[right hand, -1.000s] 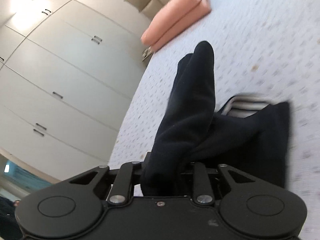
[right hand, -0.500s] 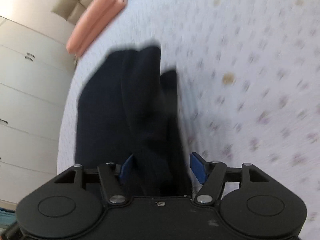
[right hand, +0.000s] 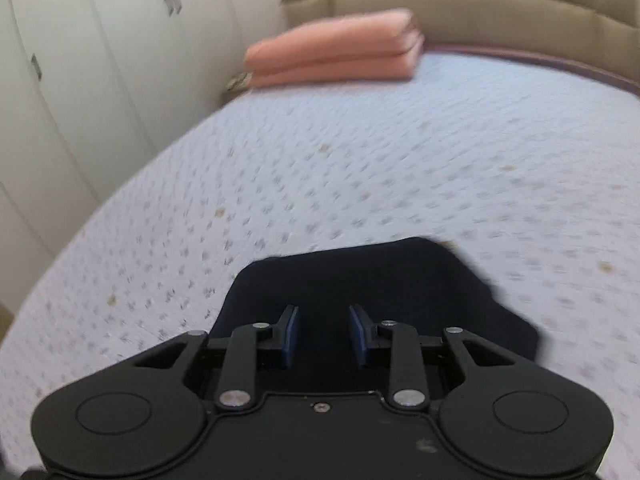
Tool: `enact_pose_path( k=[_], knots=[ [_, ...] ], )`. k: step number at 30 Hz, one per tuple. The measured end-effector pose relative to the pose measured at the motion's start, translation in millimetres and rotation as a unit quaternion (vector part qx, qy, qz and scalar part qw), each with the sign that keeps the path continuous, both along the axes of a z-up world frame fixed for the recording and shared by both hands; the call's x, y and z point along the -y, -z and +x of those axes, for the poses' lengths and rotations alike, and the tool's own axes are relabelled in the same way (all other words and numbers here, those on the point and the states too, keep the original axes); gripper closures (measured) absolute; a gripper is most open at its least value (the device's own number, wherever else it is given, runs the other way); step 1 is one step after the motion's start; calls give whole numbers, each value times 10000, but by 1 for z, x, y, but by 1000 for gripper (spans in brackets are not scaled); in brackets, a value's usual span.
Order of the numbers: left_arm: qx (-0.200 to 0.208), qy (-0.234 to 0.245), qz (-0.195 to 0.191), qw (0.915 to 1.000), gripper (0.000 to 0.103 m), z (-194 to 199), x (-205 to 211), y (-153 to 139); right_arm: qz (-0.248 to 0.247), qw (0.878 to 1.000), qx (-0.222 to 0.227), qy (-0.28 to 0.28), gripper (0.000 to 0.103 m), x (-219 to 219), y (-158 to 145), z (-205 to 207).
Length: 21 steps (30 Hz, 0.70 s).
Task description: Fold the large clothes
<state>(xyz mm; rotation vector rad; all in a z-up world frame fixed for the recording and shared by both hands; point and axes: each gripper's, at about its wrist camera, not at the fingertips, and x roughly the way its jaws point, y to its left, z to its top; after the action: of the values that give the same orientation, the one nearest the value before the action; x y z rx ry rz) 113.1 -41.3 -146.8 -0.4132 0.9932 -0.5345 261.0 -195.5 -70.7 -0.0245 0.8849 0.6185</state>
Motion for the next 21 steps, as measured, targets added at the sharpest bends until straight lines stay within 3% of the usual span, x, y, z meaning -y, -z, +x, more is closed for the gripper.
enact_pose_path(
  k=[2, 3, 4, 5, 6, 9, 10, 12, 14, 18, 21],
  knots=[
    [113, -70, 130, 9998, 100, -4, 3, 5, -466, 9989, 70, 16, 68, -14, 33, 18],
    [106, -137, 43, 9998, 100, -3, 0, 6, -845, 9962, 159, 117, 34, -16, 50, 26],
    [77, -182, -99, 9998, 100, -5, -3, 7, -1032, 9941, 245, 207, 22, -16, 65, 32],
    [45, -229, -209, 9995, 100, -5, -6, 9, -1035, 9937, 261, 348, 20, -10, 75, 40],
    [35, -220, -231, 9995, 100, -5, -6, 9, -932, 9941, 94, 555, 21, 2, 81, 50],
    [63, -79, -106, 9999, 100, -10, -5, 8, -1453, 9837, -23, 1059, 31, 23, 92, 67],
    [74, -4, -108, 9999, 100, -14, -6, 6, -1321, 9850, -155, 1100, 32, 32, 93, 68],
    [92, 106, -73, 9999, 100, -16, -9, 0, -1146, 9862, -244, 1166, 53, 45, 79, 62],
    [113, 254, -29, 9996, 99, -21, -13, -8, -1172, 9864, -42, 1150, 53, 52, 49, 43],
    [426, 214, 81, 9988, 99, -20, -12, -25, -673, 9942, 112, 831, 53, 49, -2, -10],
    [326, 18, 45, 9995, 98, -14, -18, -17, -798, 9956, -62, 497, 60, 33, 10, -38]
  ],
)
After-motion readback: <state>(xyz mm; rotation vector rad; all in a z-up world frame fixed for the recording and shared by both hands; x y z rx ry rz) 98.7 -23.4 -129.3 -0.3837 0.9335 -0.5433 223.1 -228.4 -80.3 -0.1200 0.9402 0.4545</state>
